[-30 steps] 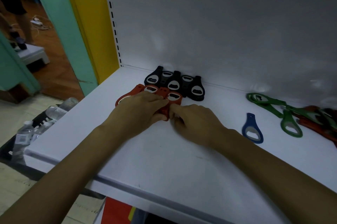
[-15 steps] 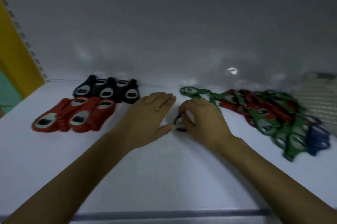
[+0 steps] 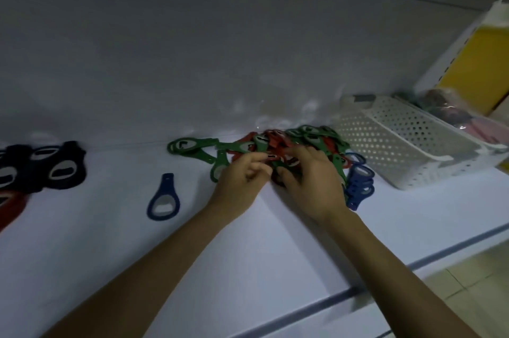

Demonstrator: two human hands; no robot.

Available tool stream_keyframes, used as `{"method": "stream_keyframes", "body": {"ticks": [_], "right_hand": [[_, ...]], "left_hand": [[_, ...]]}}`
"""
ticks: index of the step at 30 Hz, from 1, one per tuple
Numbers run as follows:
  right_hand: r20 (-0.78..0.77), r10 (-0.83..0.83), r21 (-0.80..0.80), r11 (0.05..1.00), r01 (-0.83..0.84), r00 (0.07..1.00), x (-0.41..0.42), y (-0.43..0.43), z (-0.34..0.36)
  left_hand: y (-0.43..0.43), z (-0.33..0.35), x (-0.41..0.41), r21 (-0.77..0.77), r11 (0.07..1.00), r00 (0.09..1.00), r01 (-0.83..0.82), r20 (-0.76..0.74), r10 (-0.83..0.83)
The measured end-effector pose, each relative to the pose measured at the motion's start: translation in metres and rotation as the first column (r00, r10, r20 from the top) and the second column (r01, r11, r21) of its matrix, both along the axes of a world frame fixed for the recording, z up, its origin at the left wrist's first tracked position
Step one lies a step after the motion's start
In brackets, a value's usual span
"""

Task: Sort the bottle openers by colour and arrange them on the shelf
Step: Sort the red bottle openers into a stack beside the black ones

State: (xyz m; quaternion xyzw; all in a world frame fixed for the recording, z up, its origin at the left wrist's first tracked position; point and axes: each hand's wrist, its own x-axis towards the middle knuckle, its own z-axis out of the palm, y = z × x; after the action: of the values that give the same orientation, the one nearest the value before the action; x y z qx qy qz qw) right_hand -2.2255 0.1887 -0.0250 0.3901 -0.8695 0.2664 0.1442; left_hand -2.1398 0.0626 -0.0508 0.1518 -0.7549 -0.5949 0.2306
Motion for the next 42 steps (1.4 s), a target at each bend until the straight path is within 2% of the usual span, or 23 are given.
{"method": "stream_keyframes", "body": {"ticks": [2, 5, 7, 10, 14, 16, 18, 19, 20, 22, 23, 24, 25, 26, 27, 28, 30, 34, 36, 38, 39, 41, 42], "right_hand": [[-0.036, -0.011, 0.114, 0.993, 0.015, 0.999, -0.006, -0.019, 0.003], [-0.118, -0.023, 0.246, 0.968, 0.051, 0.993, -0.011, -0.038, -0.001], [-0.156, -0.006, 0.163, 0.986, 0.032, 0.988, -0.009, -0.037, -0.008], [-0.176, -0.003, -0.115, 0.993, -0.018, 0.984, -0.006, -0.031, -0.011], [-0.174, 0.072, -0.424, 0.895, -0.141, 0.982, -0.005, -0.031, -0.011], [-0.232, 0.192, -0.422, 0.864, -0.276, 0.954, -0.001, -0.032, -0.011], [-0.244, 0.365, -0.27, 0.864, -0.424, 0.899, 0.006, -0.035, -0.013], [-0.208, 0.431, -0.209, 0.857, -0.47, 0.878, 0.008, -0.037, -0.014], [-0.124, 0.462, -0.223, 0.849, -0.478, 0.878, 0.01, -0.039, -0.013], [0.094, 0.422, -0.419, 0.838, -0.349, 0.902, 0.006, -0.044, -0.005], [0.12, 0.35, -0.46, 0.849, -0.26, 0.929, -0.001, -0.046, 0.0], [0.092, 0.261, -0.426, 0.882, -0.199, 0.961, -0.011, -0.048, 0.004], [0.043, 0.17, -0.306, 0.94, -0.149, 0.984, -0.022, -0.049, 0.008], [-0.019, 0.09, -0.111, 0.99, -0.092, 0.996, -0.031, -0.051, 0.009], [-0.054, 0.034, 0.09, 0.996, -0.029, 0.998, -0.039, -0.053, 0.008], [-0.047, -0.006, 0.225, 0.974, 0.016, 0.999, -0.046, -0.054, 0.005], [-0.015, -0.048, 0.265, 0.963, 0.051, 0.999, -0.052, -0.056, -0.002], [-0.11, -0.064, 0.219, 0.972, 0.087, 0.992, -0.056, -0.059, -0.012], [-0.173, -0.073, 0.124, 0.988, 0.095, 0.982, -0.056, -0.056, -0.011], [-0.187, -0.101, -0.112, 0.99, 0.081, 0.977, -0.054, -0.053, -0.006], [-0.141, -0.114, -0.269, 0.96, 0.073, 0.983, -0.052, -0.051, -0.004], [0.142, -0.008, -0.564, 0.821, 0.088, 0.99, -0.047, -0.051, 0.001], [0.311, 0.112, -0.663, 0.737, 0.131, 0.944, -0.044, -0.051, 0.005]], "left_hand": [[-0.007, 0.002, 0.003, 0.208, 0.978, 0.999, -0.022, -0.037, 0.03], [-0.009, 0.006, 0.006, 0.322, 0.947, 0.995, 0.002, -0.092, 0.029], [-0.008, 0.006, 0.006, 0.348, 0.937, 0.992, 0.003, -0.119, 0.041], [-0.009, 0.004, 0.006, 0.358, 0.933, 0.985, -0.028, -0.15, 0.087], [-0.009, 0.005, 0.006, 0.378, 0.926, 0.991, -0.014, -0.12, 0.064], [-0.011, 0.005, 0.005, 0.415, 0.909, 0.992, 0.035, -0.124, 0.018], [-0.013, 0.006, 0.005, 0.483, 0.873, 0.986, 0.068, -0.166, 0.015], [-0.015, 0.006, 0.005, 0.517, 0.853, 0.982, 0.073, -0.185, 0.028], [-0.017, 0.004, 0.005, 0.534, 0.843, 0.98, 0.063, -0.194, 0.049], [-0.018, 0.003, 0.006, 0.545, 0.838, 0.98, 0.02, -0.178, 0.093], [-0.019, 0.004, 0.006, 0.552, 0.834, 0.98, 0.009, -0.17, 0.102], [-0.019, 0.003, 0.006, 0.564, 0.826, 0.981, 0.004, -0.163, 0.107], [-0.018, 0.004, 0.006, 0.581, 0.814, 0.981, 0.004, -0.159, 0.108], [-0.019, 0.004, 0.006, 0.593, 0.805, 0.982, 0.007, -0.158, 0.108], [-0.018, 0.004, 0.007, 0.605, 0.796, 0.982, 0.012, -0.158, 0.106], [-0.018, 0.005, 0.006, 0.612, 0.79, 0.982, 0.016, -0.159, 0.104], [-0.018, 0.006, 0.006, 0.631, 0.776, 0.982, 0.014, -0.154, 0.107], [-0.017, 0.005, 0.006, 0.632, 0.775, 0.982, 0.011, -0.153, 0.111], [-0.017, 0.005, 0.006, 0.623, 0.782, 0.982, 0.018, -0.157, 0.103], [-0.017, 0.005, 0.005, 0.621, 0.783, 0.981, 0.025, -0.166, 0.101], [-0.018, 0.004, 0.005, 0.623, 0.781, 0.98, 0.027, -0.17, 0.102], [-0.018, 0.002, 0.005, 0.63, 0.776, 0.979, 0.028, -0.173, 0.105], [-0.018, 0.002, 0.005, 0.631, 0.775, 0.979, 0.031, -0.177, 0.105]]}}
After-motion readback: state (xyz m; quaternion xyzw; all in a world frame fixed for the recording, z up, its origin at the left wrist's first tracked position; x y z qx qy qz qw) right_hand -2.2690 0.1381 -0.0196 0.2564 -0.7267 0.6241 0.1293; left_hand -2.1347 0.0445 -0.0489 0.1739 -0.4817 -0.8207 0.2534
